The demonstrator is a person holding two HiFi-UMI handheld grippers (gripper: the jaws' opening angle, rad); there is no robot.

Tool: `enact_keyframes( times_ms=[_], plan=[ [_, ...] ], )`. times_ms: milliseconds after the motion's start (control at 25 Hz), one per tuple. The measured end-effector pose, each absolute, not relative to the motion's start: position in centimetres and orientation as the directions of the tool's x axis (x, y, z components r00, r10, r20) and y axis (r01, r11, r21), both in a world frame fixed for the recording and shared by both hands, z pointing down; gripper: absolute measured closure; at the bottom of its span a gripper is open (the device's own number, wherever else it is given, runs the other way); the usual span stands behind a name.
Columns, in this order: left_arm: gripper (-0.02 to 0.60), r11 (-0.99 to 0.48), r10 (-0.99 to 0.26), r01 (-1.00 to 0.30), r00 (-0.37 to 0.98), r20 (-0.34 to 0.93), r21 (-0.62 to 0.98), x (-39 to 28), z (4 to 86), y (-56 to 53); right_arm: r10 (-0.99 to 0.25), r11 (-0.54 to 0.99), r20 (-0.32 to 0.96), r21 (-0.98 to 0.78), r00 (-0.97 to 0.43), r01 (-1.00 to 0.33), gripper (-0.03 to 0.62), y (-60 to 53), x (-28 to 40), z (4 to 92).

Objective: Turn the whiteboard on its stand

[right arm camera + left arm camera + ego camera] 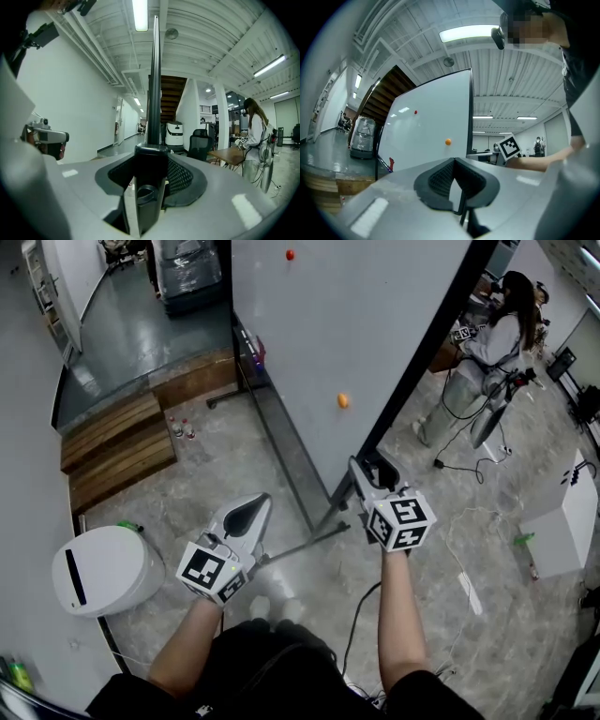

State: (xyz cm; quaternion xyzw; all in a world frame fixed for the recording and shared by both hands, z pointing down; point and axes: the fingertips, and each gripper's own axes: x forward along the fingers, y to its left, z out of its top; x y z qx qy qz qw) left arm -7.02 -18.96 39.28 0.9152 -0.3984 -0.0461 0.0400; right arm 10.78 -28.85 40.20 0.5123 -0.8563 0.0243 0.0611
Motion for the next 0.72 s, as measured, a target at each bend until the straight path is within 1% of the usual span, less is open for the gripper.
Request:
enact_keyframes(
  times_ms=[160,240,360,560,720],
  plan=[
    [0.578,-0.699,-0.715,-0.709,0.697,-0.060,0.091,-7.0,38.9,-18.3,-0.890,0.444,0.131,0.032,-0.437,-0.896,0.385,-28.6,10.9,40.3],
    [0.578,-0.705,-0.709,-0.703,0.703,-0.062,0.091,-6.9,38.9,-18.1,-0.890,0.443,0.139,0.042,-0.434,-0.896,0.356,-28.1,10.8,40.4],
    [0.578,-0.711,-0.703,-0.696,0.708,-0.068,0.095,-6.6,38.7,-17.9,-0.896,0.434,0.130,0.054,-0.425,-0.899,0.355,-27.0,11.2,40.1],
    [0.578,-0.729,-0.684,-0.679,0.724,-0.085,0.086,-5.7,37.9,-17.7,-0.912,0.406,0.078,0.036,-0.402,-0.913,0.355,-25.2,12.4,38.5],
    [0.578,-0.735,-0.678,-0.674,0.729,-0.094,0.070,-5.6,37.2,-17.9,-0.910,0.416,0.014,0.043,-0.415,-0.908,0.355,-23.3,11.4,35.5]
  ],
)
